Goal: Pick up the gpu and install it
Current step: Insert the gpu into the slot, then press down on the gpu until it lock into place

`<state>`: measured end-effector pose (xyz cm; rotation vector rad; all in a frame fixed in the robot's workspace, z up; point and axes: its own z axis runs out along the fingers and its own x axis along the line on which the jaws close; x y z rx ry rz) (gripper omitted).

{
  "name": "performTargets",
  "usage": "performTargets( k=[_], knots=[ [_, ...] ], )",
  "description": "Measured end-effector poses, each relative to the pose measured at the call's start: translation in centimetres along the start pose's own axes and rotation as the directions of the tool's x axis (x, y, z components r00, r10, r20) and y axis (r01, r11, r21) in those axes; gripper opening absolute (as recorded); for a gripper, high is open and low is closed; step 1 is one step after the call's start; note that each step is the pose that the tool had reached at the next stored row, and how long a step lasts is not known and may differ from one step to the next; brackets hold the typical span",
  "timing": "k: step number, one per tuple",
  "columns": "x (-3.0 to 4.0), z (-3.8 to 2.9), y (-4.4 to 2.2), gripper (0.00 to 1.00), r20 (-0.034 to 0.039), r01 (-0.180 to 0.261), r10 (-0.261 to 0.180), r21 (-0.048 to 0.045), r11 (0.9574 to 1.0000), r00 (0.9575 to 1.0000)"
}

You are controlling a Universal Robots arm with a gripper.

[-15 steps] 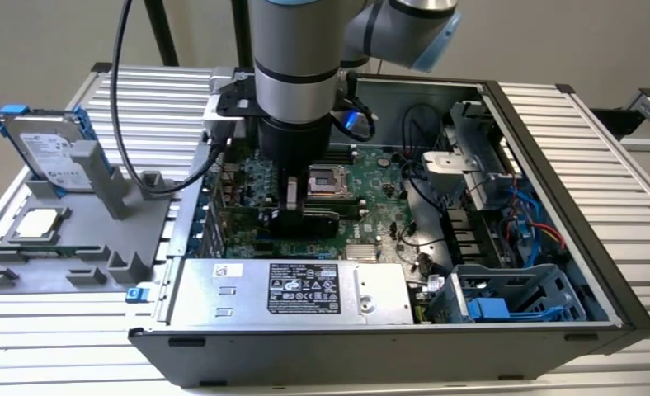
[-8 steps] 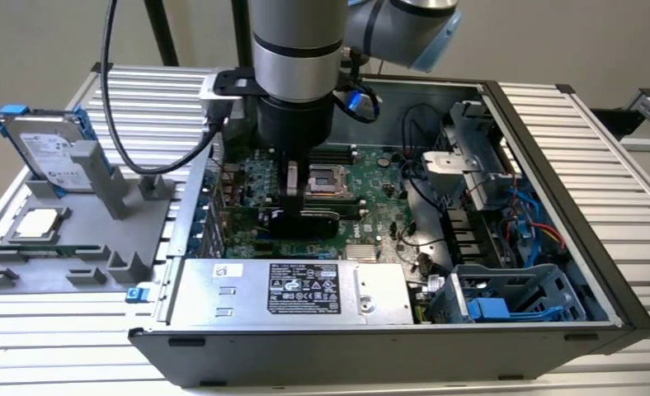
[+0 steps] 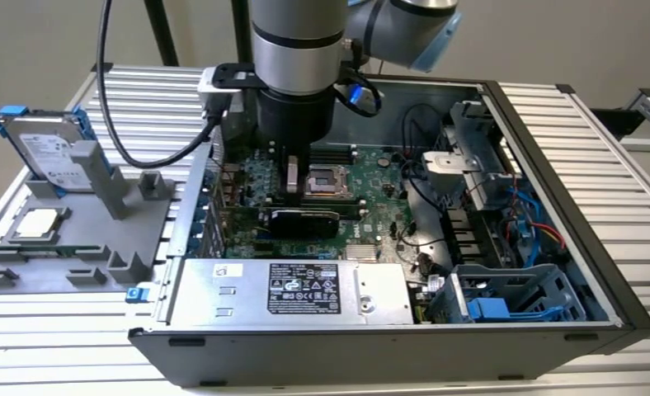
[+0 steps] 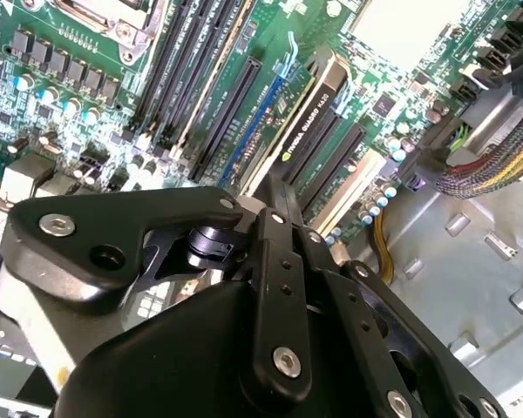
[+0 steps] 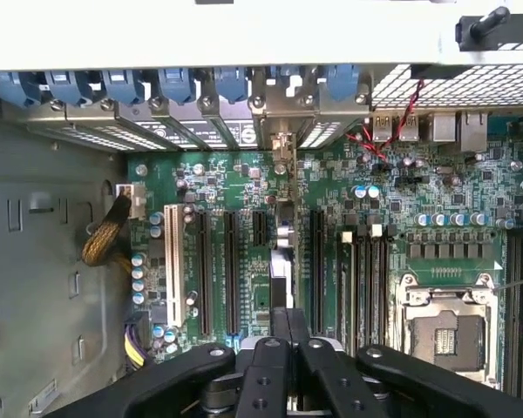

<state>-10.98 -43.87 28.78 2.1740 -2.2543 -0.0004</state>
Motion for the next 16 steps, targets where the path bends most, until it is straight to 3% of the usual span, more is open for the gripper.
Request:
performTargets(
  k=[16],
  knots=[
    [0.01,-1.47,0.01,0.0,0.0,0.0,0.0,0.0,1.0,1.0]
  ],
)
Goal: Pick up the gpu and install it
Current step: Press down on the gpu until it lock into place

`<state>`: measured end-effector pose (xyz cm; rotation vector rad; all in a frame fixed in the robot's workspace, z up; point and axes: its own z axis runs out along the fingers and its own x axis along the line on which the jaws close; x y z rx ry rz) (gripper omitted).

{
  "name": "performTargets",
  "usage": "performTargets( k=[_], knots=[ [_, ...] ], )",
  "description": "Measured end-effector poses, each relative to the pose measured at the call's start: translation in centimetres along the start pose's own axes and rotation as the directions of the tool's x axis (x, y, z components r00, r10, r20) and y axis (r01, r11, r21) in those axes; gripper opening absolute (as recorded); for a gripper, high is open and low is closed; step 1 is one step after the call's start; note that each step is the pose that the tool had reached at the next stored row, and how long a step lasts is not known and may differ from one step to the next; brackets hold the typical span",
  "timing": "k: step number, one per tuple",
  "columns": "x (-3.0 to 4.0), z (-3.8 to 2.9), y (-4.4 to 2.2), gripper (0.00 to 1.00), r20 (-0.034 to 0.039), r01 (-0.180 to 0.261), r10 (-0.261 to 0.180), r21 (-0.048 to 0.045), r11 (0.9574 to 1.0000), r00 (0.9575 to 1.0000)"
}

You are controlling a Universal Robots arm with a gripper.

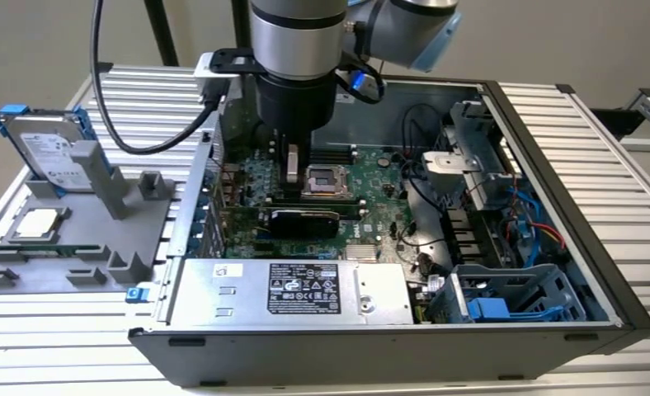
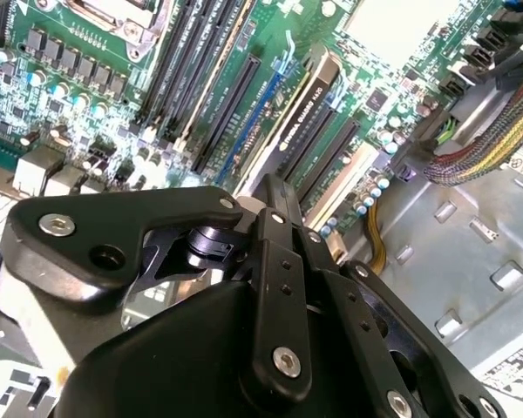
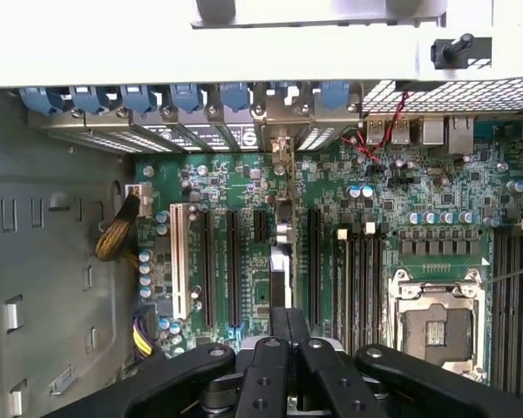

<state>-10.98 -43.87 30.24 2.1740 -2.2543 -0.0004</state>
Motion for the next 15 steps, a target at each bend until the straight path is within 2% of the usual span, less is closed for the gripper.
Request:
performTargets(
  k=[15],
  knots=[
    [0.01,-1.37,0.01,0.0,0.0,0.0,0.0,0.0,1.0,1.0]
  ],
)
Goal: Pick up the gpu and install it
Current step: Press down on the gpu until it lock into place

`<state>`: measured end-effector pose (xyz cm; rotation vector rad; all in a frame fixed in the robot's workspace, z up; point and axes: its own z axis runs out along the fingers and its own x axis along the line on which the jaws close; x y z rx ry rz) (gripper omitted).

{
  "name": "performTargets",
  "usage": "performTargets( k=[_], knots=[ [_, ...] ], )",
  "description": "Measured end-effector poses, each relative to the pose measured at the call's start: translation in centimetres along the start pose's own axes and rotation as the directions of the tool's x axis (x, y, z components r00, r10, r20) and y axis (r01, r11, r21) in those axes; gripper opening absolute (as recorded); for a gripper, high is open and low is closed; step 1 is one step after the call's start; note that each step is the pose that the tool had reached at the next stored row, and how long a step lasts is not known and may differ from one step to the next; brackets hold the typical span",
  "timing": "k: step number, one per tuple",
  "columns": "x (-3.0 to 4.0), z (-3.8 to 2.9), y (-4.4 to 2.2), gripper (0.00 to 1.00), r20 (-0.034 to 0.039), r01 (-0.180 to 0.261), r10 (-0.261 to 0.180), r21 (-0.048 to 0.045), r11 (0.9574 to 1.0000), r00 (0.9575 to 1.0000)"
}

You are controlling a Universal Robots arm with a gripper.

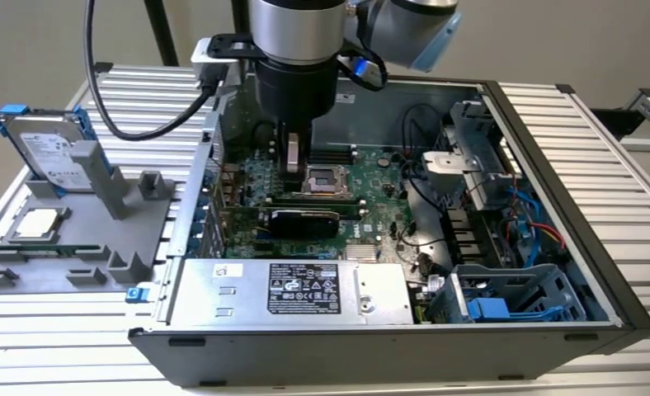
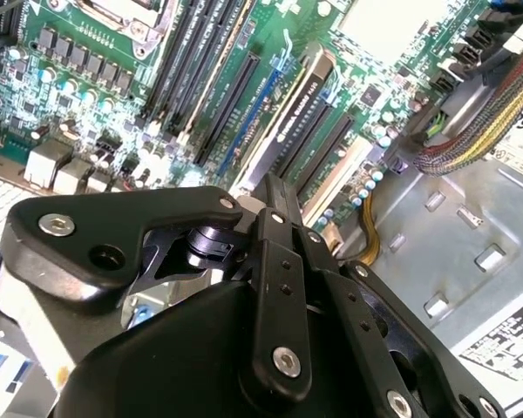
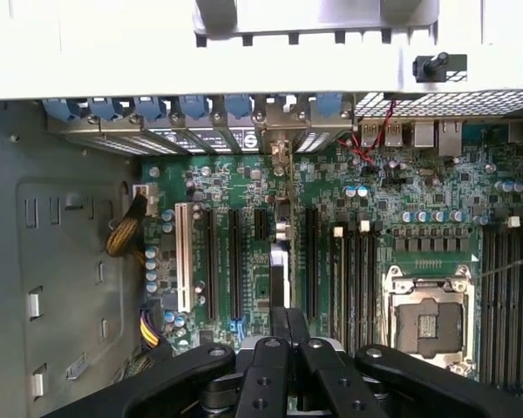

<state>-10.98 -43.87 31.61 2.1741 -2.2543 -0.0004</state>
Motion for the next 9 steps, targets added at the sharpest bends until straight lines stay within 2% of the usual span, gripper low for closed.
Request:
performTargets(
  k=[9],
  knots=[
    [0.01,-0.83,0.01,0.0,0.0,0.0,0.0,0.0,1.0,1.0]
  ],
)
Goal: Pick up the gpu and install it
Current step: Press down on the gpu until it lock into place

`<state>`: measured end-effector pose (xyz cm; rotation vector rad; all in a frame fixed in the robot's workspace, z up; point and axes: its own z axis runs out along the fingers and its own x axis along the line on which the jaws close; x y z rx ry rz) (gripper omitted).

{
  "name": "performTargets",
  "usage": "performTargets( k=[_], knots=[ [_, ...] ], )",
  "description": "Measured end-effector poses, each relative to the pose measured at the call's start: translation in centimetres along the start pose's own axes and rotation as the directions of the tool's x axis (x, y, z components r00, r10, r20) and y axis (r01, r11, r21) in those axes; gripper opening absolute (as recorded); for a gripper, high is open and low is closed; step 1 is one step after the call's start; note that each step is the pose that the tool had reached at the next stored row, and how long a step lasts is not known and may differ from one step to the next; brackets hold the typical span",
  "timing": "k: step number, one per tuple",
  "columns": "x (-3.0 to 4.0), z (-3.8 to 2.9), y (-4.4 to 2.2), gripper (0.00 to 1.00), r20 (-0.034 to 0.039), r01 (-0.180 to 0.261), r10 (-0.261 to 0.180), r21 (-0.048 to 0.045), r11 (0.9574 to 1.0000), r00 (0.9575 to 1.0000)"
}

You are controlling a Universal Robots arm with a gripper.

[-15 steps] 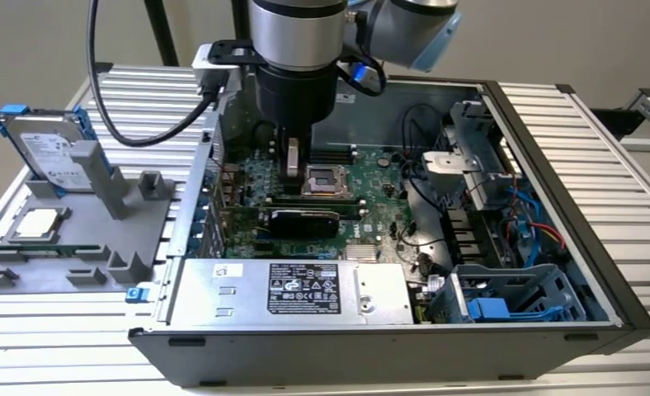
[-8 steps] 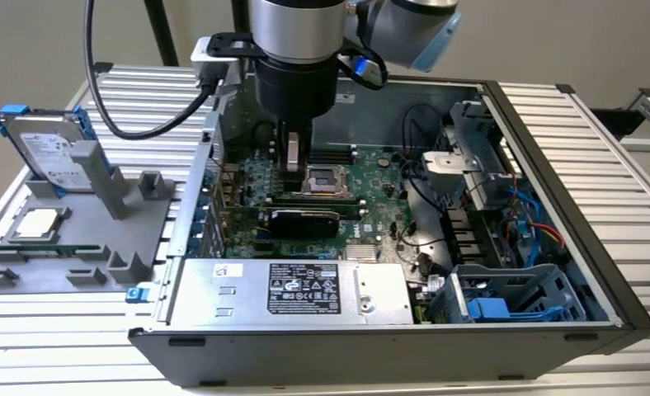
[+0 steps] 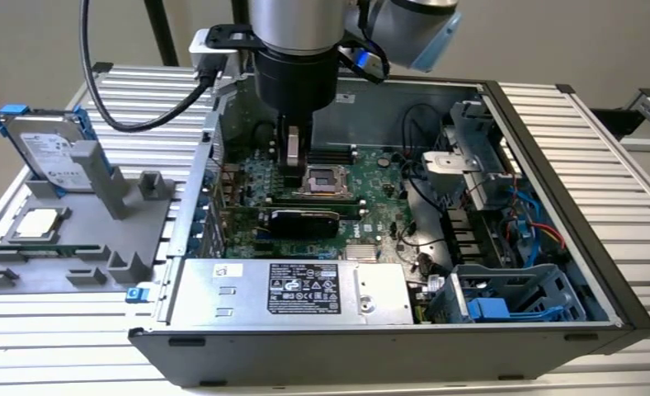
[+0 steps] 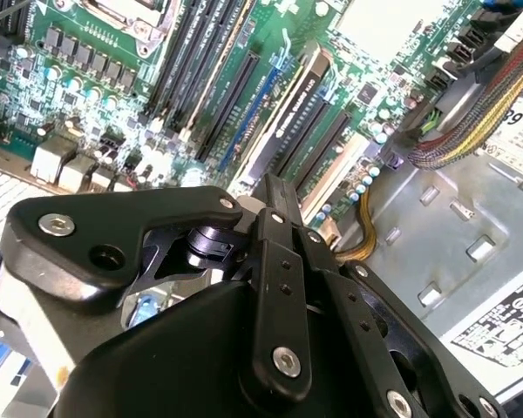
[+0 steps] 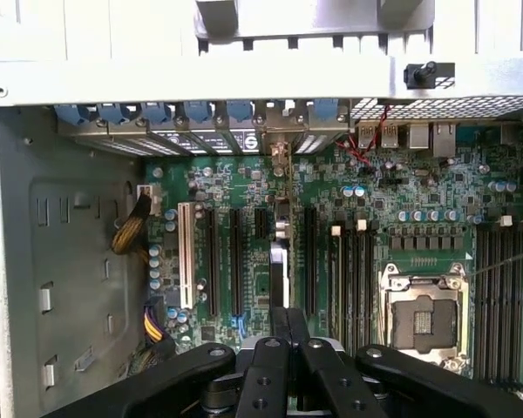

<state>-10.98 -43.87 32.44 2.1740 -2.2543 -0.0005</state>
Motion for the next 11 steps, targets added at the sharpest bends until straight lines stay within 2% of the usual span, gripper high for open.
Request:
performTargets(
  k=[11],
  knots=[
    [0.01,-1.0,0.01,0.0,0.0,0.0,0.0,0.0,1.0,1.0]
  ],
)
